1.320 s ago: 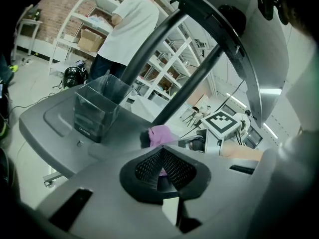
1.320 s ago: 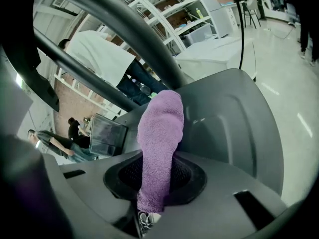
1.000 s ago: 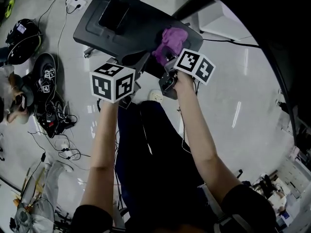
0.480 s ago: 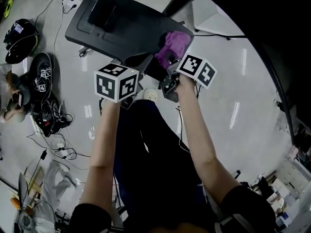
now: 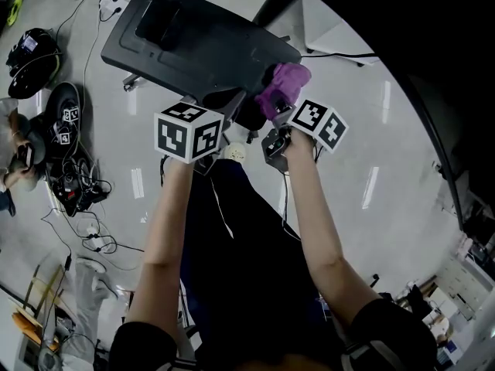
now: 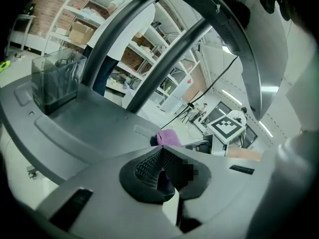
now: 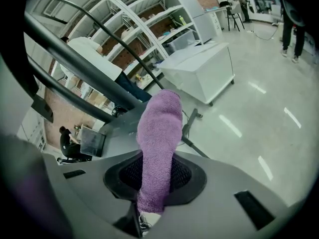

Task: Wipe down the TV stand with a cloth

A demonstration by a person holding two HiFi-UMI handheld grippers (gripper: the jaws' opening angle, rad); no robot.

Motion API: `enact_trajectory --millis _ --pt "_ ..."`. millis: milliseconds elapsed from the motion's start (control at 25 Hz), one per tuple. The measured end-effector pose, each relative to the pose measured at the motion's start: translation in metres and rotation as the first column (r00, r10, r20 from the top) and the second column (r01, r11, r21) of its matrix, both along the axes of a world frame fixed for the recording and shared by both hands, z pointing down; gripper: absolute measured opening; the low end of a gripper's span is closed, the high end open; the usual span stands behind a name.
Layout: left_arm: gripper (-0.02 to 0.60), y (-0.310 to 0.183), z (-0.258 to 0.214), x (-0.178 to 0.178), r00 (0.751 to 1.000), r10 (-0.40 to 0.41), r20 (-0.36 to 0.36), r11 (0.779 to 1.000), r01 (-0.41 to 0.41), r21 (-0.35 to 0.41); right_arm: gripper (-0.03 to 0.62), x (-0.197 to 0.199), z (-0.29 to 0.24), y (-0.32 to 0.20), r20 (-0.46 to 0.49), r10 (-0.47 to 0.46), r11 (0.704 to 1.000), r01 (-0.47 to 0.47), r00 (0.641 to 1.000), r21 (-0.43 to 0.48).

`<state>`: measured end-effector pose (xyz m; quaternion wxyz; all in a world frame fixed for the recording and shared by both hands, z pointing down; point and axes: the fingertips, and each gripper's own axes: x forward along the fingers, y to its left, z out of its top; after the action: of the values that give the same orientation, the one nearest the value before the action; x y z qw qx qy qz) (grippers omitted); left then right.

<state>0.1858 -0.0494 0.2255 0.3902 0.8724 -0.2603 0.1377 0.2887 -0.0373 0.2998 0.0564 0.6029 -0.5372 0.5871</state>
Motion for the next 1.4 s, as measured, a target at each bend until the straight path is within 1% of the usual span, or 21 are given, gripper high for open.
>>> enact_trajectory --millis 160,320,400,560,680,760,920,1000,1160,1400 --pt "0.005 0.001 0.001 0.002 1.000 0.002 -0.005 1.000 -0.002 -0.007 0.089 0.003 0.000 0.003 -0.012 -0.004 1.000 0.004 1.000 -0.009" --pt "0.005 0.001 0.002 0.000 1.000 -0.008 -0.004 1.000 0.008 -0.011 0.089 -0.001 -0.011 0.001 -0.007 -0.014 1.000 0.014 1.000 0.013" --pt "0.005 -0.001 0.000 -0.006 1.000 -0.023 -0.009 1.000 0.023 -0.012 0.089 -0.011 -0.020 -0.002 -0.006 -0.040 0.999 0.040 0.999 0.034" --pt "0.005 -0.004 -0.001 -0.033 0.999 -0.053 -0.012 0.998 0.053 -0.027 0.089 -0.052 -0.036 -0.009 -0.006 -0.130 0.989 0.130 0.992 0.068" --pt "0.005 -0.012 0.003 -0.062 0.996 -0.087 0.007 0.996 0.087 -0.030 0.089 -0.090 -0.039 -0.016 -0.009 -0.211 0.974 0.211 0.978 0.081" --pt "0.005 -0.016 0.007 -0.086 0.992 -0.122 0.013 0.992 0.123 -0.037 0.089 -0.118 -0.038 -0.020 0.005 -0.260 0.962 0.258 0.966 0.083" --pt "0.006 -0.019 0.012 -0.139 0.981 -0.191 0.025 0.980 0.192 -0.053 0.089 -0.173 -0.037 -0.025 0.053 -0.319 0.945 0.314 0.946 0.087" --pt "0.005 -0.022 0.013 -0.166 0.974 -0.227 0.028 0.972 0.228 -0.057 0.089 -0.199 -0.039 -0.027 0.063 -0.354 0.933 0.348 0.933 0.092" --pt "0.005 -0.032 0.018 -0.221 0.951 -0.307 0.029 0.949 0.309 -0.065 0.089 -0.255 -0.038 -0.031 0.069 -0.434 0.900 0.428 0.898 0.088" --pt "0.005 -0.048 0.028 -0.288 0.928 -0.371 0.042 0.925 0.373 -0.071 0.089 -0.328 -0.038 -0.049 0.084 -0.485 0.873 0.475 0.871 0.115"
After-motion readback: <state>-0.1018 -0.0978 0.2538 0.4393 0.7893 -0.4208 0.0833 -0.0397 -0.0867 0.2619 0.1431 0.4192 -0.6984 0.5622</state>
